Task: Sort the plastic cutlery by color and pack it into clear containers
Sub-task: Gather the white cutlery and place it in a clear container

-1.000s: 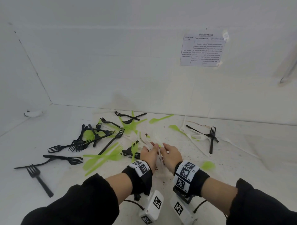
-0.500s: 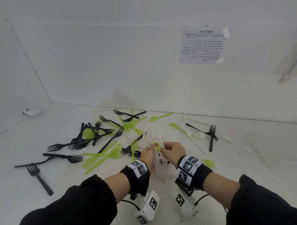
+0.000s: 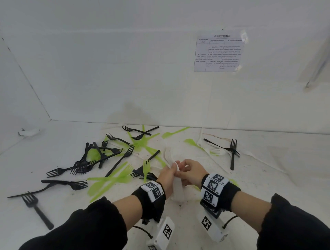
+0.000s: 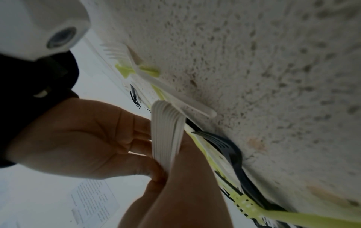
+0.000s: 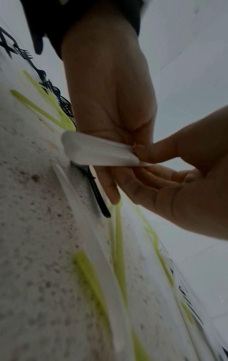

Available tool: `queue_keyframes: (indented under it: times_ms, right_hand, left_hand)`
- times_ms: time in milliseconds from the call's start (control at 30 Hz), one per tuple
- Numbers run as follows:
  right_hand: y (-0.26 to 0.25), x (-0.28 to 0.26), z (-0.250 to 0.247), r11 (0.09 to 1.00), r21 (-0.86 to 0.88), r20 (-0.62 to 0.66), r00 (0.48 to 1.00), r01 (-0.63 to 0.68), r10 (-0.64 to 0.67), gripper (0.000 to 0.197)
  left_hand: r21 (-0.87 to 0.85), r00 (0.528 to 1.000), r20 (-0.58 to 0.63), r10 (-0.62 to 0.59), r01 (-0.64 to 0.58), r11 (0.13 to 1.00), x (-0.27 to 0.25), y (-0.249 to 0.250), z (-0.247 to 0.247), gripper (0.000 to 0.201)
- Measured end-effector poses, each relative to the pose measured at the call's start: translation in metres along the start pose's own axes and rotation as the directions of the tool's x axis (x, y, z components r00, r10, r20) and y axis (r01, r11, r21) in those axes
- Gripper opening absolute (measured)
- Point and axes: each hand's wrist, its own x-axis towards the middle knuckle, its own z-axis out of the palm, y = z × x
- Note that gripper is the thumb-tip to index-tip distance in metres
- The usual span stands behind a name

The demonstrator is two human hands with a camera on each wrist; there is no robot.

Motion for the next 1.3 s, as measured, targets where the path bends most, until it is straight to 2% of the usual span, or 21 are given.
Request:
queue_keyframes:
  times_ms: [67,133,167,233,300,400,433,500,600,700,767,833,900,933,1000,1167,1233,1300]
  right_hand:
    - [-0.001,0.001,-0.007,0.998,-0.06,0.056,0.998,-0.011,0.014,0.013]
    - [-0.003,0.004,-0.016,0.968,-0.251,0.114,0.993,0.019,0.01,0.018]
    - [-0.005,0.007,-0.023,0.941,-0.337,0.102,0.995,0.025,0.01,0.024]
    - [-0.01,0.018,-0.043,0.872,-0.49,-0.016,1.0,0.004,-0.014,0.027]
    - [-0.009,0.038,-0.069,0.739,-0.669,-0.164,0.986,-0.082,-0.038,0.028]
    - [0.002,0.063,-0.11,0.49,-0.839,-0.26,0.965,-0.238,0.024,0.04]
    - [0.008,0.07,-0.122,0.431,-0.862,-0.278,0.96,-0.268,0.041,0.041]
    - [0.017,0.079,-0.14,0.383,-0.878,-0.287,0.956,-0.287,0.058,0.036]
    - [0.021,0.087,-0.151,0.415,-0.885,-0.214,0.976,-0.21,0.038,0.021]
    - [0.018,0.087,-0.154,0.394,-0.905,-0.19,0.981,-0.162,-0.032,0.007]
    - [0.02,0.085,-0.152,0.374,-0.919,-0.151,0.988,-0.128,-0.033,0.018]
    - [0.023,0.082,-0.146,0.297,-0.953,-0.068,0.997,-0.06,-0.019,0.038]
    - [0.025,0.079,-0.139,0.205,-0.979,-0.009,1.0,-0.003,-0.028,0.04]
    - [0.025,0.08,-0.139,0.188,-0.982,-0.012,0.999,-0.005,-0.036,0.036]
    - [0.022,0.08,-0.14,0.234,-0.971,-0.065,0.995,-0.047,-0.07,0.029]
    - [0.001,0.077,-0.146,0.6,-0.793,-0.29,0.932,-0.108,-0.216,0.028]
    - [-0.004,0.077,-0.15,0.691,-0.716,-0.304,0.935,-0.098,-0.182,0.024]
    - [-0.009,0.078,-0.153,0.809,-0.587,-0.31,0.932,-0.031,-0.189,0.023]
  left_hand:
    - [0.013,1.0,0.012,-0.018,0.018,1.0,0.001,-0.001,0.003,0.028]
    - [0.02,0.999,-0.025,-0.028,0.029,0.999,0.004,-0.001,0.006,0.023]
    - [0.025,0.998,-0.055,-0.033,0.035,0.999,0.006,-0.001,0.008,0.019]
    - [0.036,0.995,-0.099,-0.028,0.032,0.999,0.01,0.0,0.013,0.016]
    - [0.041,0.991,-0.135,-0.014,0.02,0.999,0.014,0.0,0.016,0.017]
    - [0.063,0.985,-0.167,-0.034,0.045,0.997,0.019,-0.003,0.018,0.018]
    - [0.072,0.984,-0.173,-0.045,0.058,0.996,0.02,-0.003,0.018,0.019]
    - [0.072,0.983,-0.175,-0.056,0.07,0.995,0.024,-0.005,0.019,0.019]
    - [0.067,0.985,-0.163,-0.061,0.073,0.995,0.03,-0.005,0.022,0.016]
    - [0.07,0.984,-0.164,-0.063,0.075,0.995,0.034,-0.002,0.027,0.015]
    - [0.082,0.984,-0.167,-0.061,0.076,0.994,0.036,-0.001,0.03,0.015]
    - [0.094,0.984,-0.168,-0.061,0.077,0.993,0.036,-0.001,0.032,0.015]
    - [0.106,0.983,-0.17,-0.062,0.081,0.991,0.036,-0.002,0.034,0.015]
    - [0.109,0.983,-0.172,-0.062,0.082,0.991,0.036,-0.003,0.035,0.015]
    - [0.114,0.983,-0.175,-0.063,0.084,0.99,0.036,-0.005,0.036,0.016]
    - [0.116,0.982,-0.175,-0.069,0.09,0.989,0.034,-0.009,0.035,0.016]
    - [0.119,0.982,-0.177,-0.073,0.095,0.988,0.034,-0.01,0.035,0.016]
    - [0.119,0.982,-0.175,-0.079,0.1,0.988,0.034,-0.011,0.035,0.015]
